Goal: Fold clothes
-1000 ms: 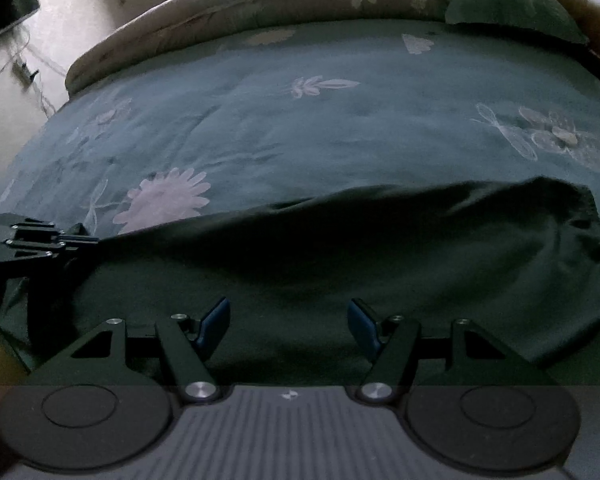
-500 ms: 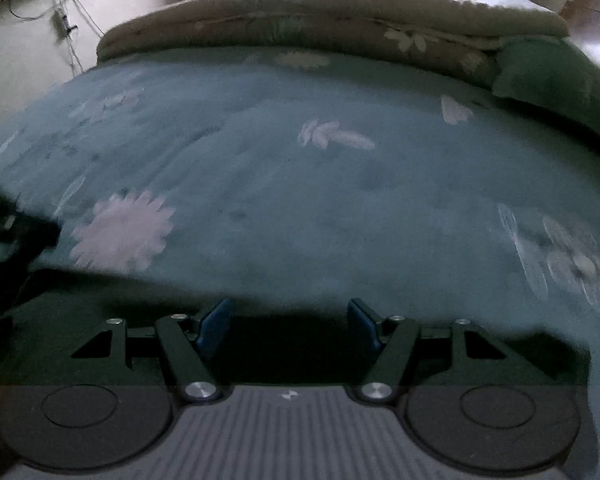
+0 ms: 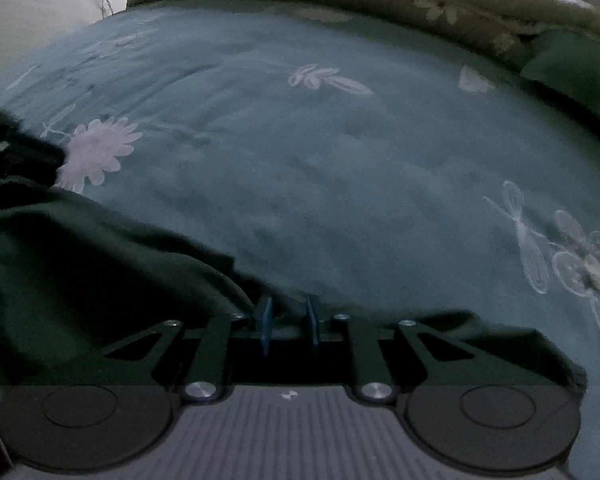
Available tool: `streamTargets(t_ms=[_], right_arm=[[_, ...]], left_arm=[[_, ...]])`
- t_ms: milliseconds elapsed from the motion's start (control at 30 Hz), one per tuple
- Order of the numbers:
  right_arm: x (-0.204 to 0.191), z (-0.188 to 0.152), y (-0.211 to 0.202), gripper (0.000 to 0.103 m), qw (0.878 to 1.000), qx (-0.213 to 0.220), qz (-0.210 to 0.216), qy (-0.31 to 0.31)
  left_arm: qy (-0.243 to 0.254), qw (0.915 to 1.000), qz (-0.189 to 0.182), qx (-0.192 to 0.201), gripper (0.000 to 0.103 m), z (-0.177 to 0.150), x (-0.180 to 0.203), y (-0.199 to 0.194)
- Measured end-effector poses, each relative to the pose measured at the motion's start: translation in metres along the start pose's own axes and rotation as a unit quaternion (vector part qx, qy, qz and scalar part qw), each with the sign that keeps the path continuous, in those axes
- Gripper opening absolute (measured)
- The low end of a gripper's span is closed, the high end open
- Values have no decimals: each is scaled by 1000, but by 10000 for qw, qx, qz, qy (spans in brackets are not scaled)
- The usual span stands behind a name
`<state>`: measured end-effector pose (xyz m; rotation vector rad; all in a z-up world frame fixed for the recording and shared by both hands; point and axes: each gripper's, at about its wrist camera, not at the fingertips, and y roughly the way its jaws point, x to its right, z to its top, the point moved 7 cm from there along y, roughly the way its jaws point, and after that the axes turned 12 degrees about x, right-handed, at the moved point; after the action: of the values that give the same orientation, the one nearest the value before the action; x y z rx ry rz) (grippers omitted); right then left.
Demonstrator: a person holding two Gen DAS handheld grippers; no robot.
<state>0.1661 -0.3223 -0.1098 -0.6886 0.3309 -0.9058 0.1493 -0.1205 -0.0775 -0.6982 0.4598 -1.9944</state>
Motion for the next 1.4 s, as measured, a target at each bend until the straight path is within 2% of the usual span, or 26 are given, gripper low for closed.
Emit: streamTargets(t_ms=[167, 467, 667, 700, 767, 800, 867, 967, 1033, 1067, 1133, 1233, 1267, 1300, 1333, 1400], right_arm=[[-1, -12, -6, 22, 9999, 162, -29, 15], [5, -24, -11, 23, 9988, 297, 117, 379], [8, -27, -12, 24, 9983, 355, 196, 427], [8, -28, -13, 25, 9982, 362, 199, 440], [7, -30, -13, 26, 9981, 366, 206, 441], [7, -30, -13, 26, 9981, 368, 208, 437], [7, -30, -14, 26, 9982, 378, 197, 433], [6, -31, -16, 28, 9981, 389, 164, 458], [6, -32, -18, 29, 9978, 402, 148, 509], [6, -32, -18, 30, 9976, 407, 147, 540], [6, -32, -19, 30, 9972, 418, 146, 603], [6, -33, -20, 33, 9965, 435, 143, 696], [6, -34, -21, 33, 9963, 438, 141, 720], [6, -33, -21, 33, 9965, 433, 134, 703], [5, -33, -20, 34, 9967, 427, 132, 680], [6, -33, -19, 34, 9967, 428, 134, 671]], left_arm=[[172, 9980, -552, -241, 34, 4, 42, 41], [454, 9926, -792, -796, 33, -15, 73, 75], [831, 9831, -1012, -1277, 35, -15, 79, 95], [746, 9809, -1106, -1417, 36, -13, 80, 100], [450, 9736, -1353, -1784, 51, -13, 80, 110], [334, 9692, -1483, -1936, 61, -13, 81, 114], [92, 9622, -1661, -2157, 63, -12, 81, 122], [-519, 9647, -1668, -1971, 62, -5, 74, 127], [-1170, 9628, -1701, -1742, 61, -5, 61, 127], [-1570, 9577, -1744, -1664, 61, -7, 53, 127], [-2182, 9464, -1804, -1551, 46, -12, 38, 126], [-2709, 9355, -1808, -1371, 42, -19, 22, 122], [-2753, 9351, -1769, -1362, 36, -23, 20, 122], [-2697, 9379, -1695, -1374, 22, -25, 19, 122], [-2534, 9443, -1580, -1383, 13, -26, 21, 123], [-2386, 9527, -1412, -1245, 9, -24, 22, 122]])
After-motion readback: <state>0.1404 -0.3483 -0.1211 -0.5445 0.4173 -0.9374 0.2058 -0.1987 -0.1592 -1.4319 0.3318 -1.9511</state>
